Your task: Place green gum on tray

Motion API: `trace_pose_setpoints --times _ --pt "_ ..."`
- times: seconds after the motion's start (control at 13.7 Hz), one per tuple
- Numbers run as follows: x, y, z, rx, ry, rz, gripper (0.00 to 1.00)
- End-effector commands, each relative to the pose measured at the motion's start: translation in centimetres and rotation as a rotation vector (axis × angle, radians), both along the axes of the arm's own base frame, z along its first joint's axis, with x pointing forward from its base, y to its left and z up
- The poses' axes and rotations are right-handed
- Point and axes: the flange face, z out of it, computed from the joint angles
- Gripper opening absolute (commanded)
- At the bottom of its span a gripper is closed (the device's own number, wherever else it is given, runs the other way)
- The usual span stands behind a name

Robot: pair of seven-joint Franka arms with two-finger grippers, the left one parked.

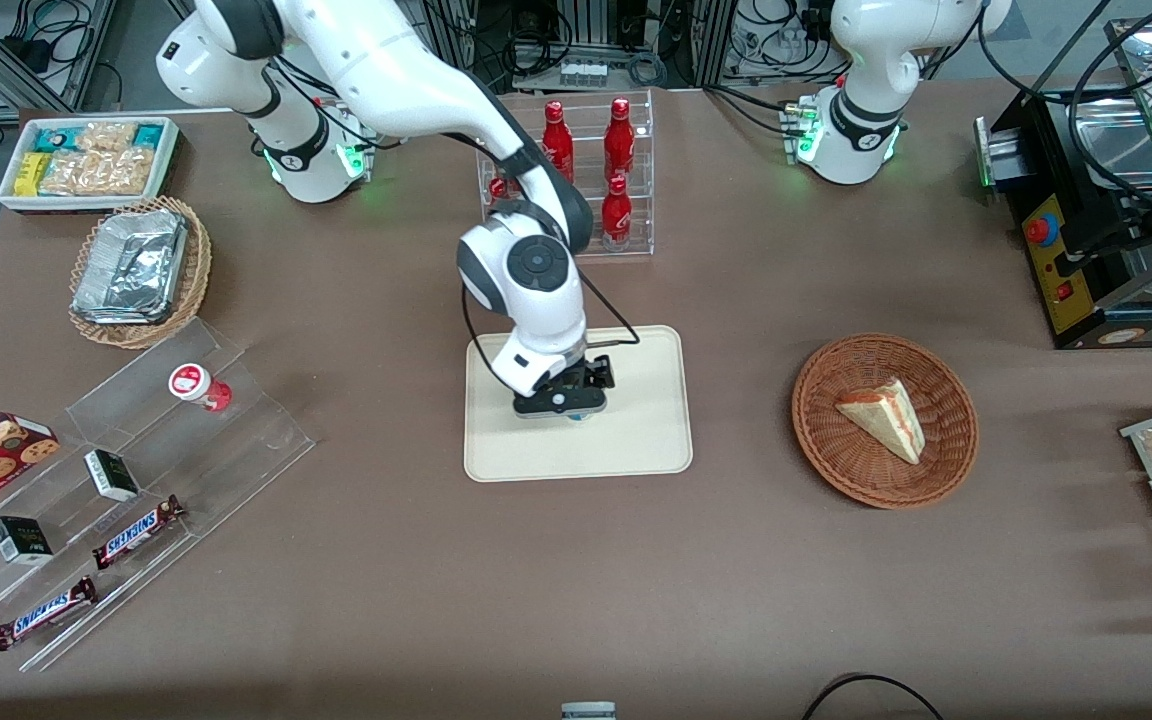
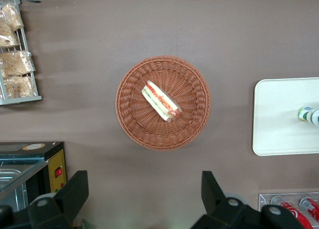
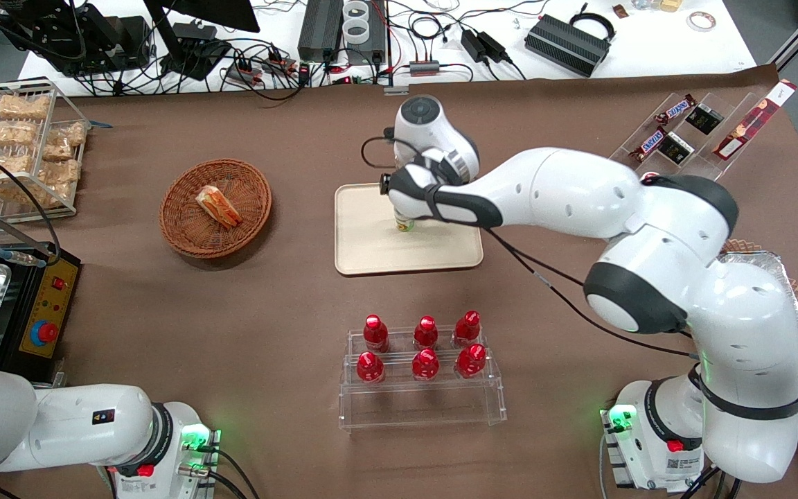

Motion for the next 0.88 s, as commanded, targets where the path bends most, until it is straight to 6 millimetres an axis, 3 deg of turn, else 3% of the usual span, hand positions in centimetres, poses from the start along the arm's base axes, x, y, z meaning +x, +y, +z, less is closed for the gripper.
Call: trace_pose_setpoints --times 0.0,0.51,0.8 --pt "1.5 -5.5 6.7 0.019 0.081 -0.035 0.99" --pt "2.6 -21.1 18.4 0.066 0.146 -0.121 0.99" --pt "2.8 -29.5 23.3 0.015 0.157 -0.121 0.99"
